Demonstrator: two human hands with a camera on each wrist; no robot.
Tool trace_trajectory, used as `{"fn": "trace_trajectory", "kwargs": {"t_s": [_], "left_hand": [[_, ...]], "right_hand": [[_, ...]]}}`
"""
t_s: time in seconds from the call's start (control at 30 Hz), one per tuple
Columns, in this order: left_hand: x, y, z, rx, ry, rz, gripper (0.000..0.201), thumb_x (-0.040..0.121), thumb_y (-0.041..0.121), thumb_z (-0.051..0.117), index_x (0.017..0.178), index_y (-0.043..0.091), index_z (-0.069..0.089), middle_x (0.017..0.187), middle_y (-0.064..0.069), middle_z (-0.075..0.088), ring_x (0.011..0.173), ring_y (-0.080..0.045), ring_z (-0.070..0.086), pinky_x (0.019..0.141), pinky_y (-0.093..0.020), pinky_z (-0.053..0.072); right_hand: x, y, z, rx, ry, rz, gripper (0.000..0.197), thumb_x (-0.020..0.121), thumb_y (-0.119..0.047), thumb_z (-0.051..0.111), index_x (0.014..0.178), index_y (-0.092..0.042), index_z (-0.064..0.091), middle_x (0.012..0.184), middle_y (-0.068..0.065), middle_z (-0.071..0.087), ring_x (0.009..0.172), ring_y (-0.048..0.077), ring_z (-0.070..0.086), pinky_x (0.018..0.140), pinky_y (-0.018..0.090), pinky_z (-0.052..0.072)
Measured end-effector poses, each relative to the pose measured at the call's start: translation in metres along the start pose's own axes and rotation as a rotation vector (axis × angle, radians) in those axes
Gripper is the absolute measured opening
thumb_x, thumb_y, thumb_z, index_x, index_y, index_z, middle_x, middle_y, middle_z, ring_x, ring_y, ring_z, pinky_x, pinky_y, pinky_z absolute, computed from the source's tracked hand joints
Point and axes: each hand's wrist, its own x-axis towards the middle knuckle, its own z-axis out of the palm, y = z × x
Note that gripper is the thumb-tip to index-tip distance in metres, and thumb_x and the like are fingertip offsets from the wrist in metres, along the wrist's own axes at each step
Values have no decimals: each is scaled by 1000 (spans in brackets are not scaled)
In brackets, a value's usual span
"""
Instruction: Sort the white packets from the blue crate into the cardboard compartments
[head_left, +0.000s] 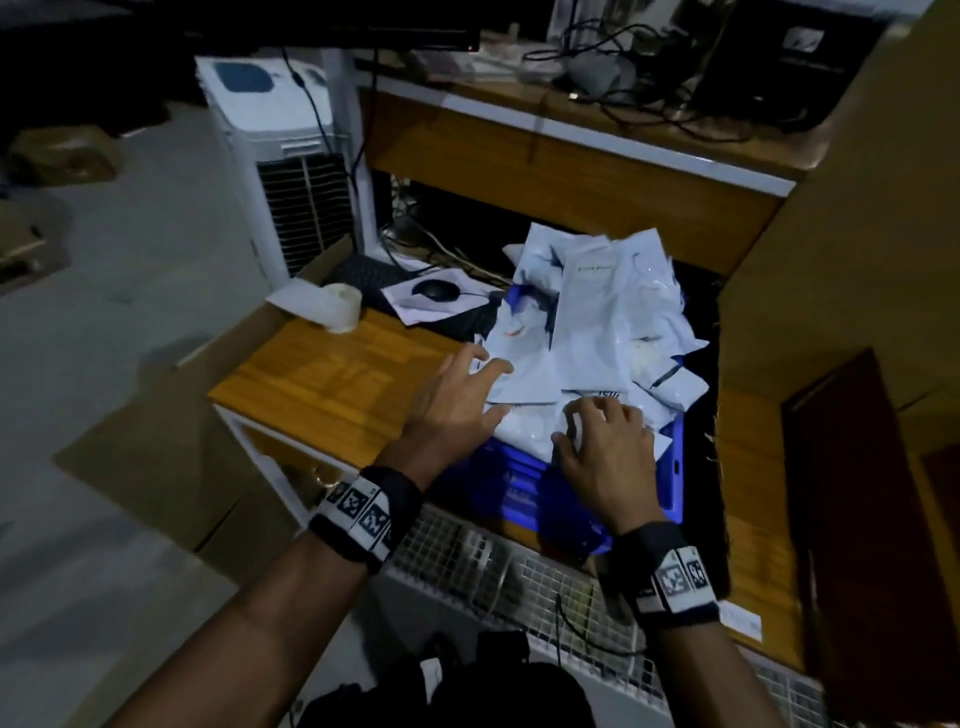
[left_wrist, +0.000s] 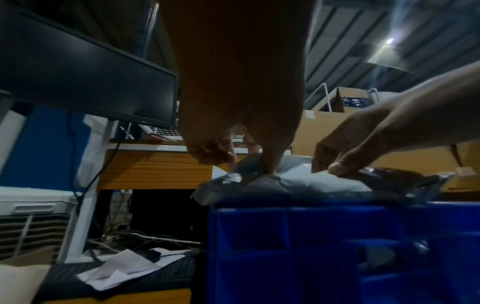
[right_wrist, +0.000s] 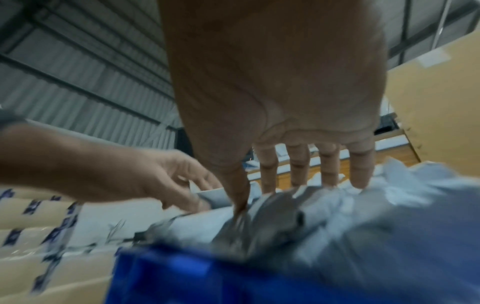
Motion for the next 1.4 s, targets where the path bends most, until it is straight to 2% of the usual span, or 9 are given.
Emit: {"fn": "trace_trajectory", "kwargs": {"t_s": [0.2, 0.5, 0.6, 0.77, 0.87, 1.0, 1.17, 1.3, 1.4], "left_hand": [[34, -8, -7, -37, 47, 123, 15, 93, 22, 65, 103, 25, 75, 95, 3, 63, 93, -23, 59, 75, -44, 51], [74, -2, -51, -262, 403, 173, 14, 101, 22, 72, 110, 13, 78, 99, 3, 73, 87, -13, 67, 74, -32, 55], [79, 3, -48, -371, 331, 187, 14, 100, 24, 75, 108, 13, 78, 96, 4, 73, 82, -12, 69, 70, -34, 57], [86, 24, -46, -629, 65, 177, 5, 99, 16, 74, 98, 12, 77, 64, 16, 64, 52, 1, 55, 54, -12, 40], [93, 35, -50, -771, -76, 143, 4, 98, 12, 75, 100, 11, 78, 63, 15, 65, 46, 4, 51, 53, -11, 40], [104, 33, -55, -920, -214, 190, 16, 103, 22, 69, 113, 13, 78, 96, -7, 79, 85, -30, 75, 77, -47, 61], [114, -6, -58, -792, -22, 183, 21, 108, 39, 59, 125, 37, 70, 124, 13, 73, 104, -7, 68, 81, -39, 55], [118, -47, -53, -621, -164, 64, 51, 94, 56, 73, 139, 38, 58, 131, 16, 68, 123, -6, 65, 99, -41, 57], [114, -52, -52, -760, -247, -29, 53, 93, 30, 83, 139, 25, 57, 121, 8, 73, 108, -6, 72, 88, -30, 60]], "right_hand": [[23, -6, 0, -72, -87, 95, 41, 88, -50, 74, 118, -25, 64, 118, 6, 63, 113, 38, 54, 88, 48, 44], [51, -10, -14, 266, -7, 127, 48, 89, -50, 74, 127, -28, 56, 114, -2, 67, 104, 27, 63, 85, 45, 52], [66, -20, -25, 530, 13, 152, 63, 88, -51, 82, 138, -29, 50, 121, -6, 68, 92, 4, 65, 75, 21, 51], [78, -43, -23, 685, -46, 154, 103, 80, -56, 87, 159, -24, 29, 148, -7, 58, 122, 12, 63, 90, 22, 48], [82, -56, -18, 725, 32, 150, 85, 87, -43, 84, 153, -19, 37, 130, -8, 68, 105, 6, 68, 75, 7, 45], [87, -63, -14, 673, 189, 189, 41, 98, -26, 62, 138, -20, 58, 116, -8, 71, 87, 1, 60, 71, 4, 40], [85, -56, -22, 819, 221, 347, 24, 108, -19, 57, 84, -18, 61, 78, -6, 69, 70, -1, 63, 66, 28, 43], [80, -59, -37, 1408, 183, 484, 15, 111, -24, 54, 119, -24, 67, 113, -6, 80, 106, 16, 76, 89, 43, 63], [79, -61, -42, 1567, 182, 563, 25, 112, -30, 52, 130, -20, 65, 125, 0, 77, 117, 23, 73, 103, 53, 56]]}}
